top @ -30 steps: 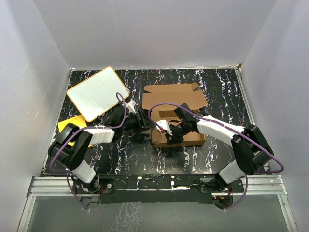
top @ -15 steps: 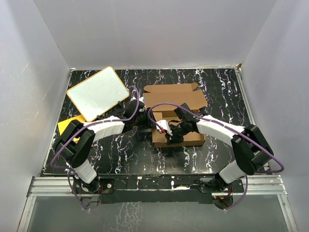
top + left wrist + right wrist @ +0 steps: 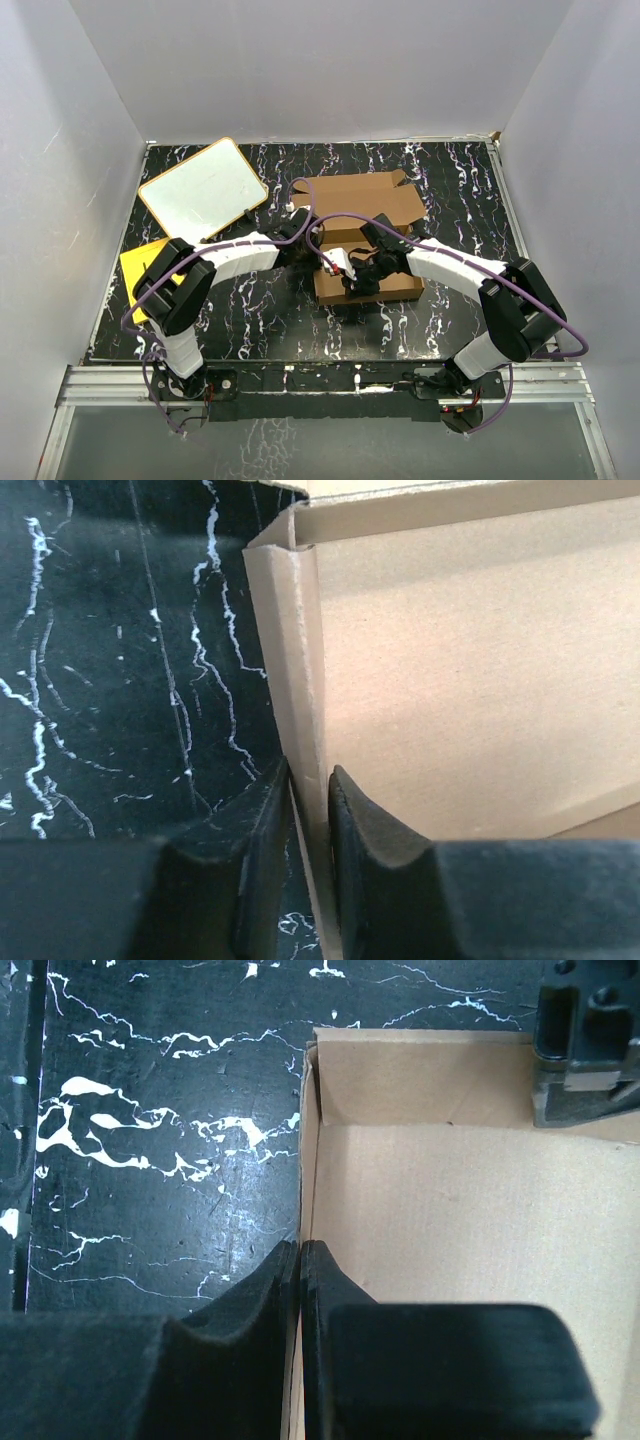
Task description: Fold the paper box
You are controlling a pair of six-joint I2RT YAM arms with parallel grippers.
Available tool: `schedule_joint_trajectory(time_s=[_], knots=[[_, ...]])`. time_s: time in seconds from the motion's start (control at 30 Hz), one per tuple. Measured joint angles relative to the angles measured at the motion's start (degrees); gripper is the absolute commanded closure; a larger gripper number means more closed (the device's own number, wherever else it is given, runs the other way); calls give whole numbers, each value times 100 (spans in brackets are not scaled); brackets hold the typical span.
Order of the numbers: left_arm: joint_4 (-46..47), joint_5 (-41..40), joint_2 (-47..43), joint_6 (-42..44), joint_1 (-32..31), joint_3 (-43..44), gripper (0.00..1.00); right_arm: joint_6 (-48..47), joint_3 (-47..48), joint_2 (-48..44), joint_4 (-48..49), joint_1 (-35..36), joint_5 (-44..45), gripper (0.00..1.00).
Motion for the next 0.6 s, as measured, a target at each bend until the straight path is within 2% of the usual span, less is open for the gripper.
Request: schedule_joint_trajectory(time_s=[0.07,0.1,0.23,0.53,0.6], knots=[[-223,-236,4,48,-70,94,98,2,0,0,9,0,-9,90],[-348,-345,11,74,-96,140,100,2,0,0,11,2,-22,90],[-769,-656,111,122,-166,398,100,26,0,0,111,39,-103,88],[-1276,-968,282,391,-221,721,100,114,0,39,120,42,-127,59],[-1399,-1056,302,481,-221,776,97,111,0,39,96,42,-138,54]])
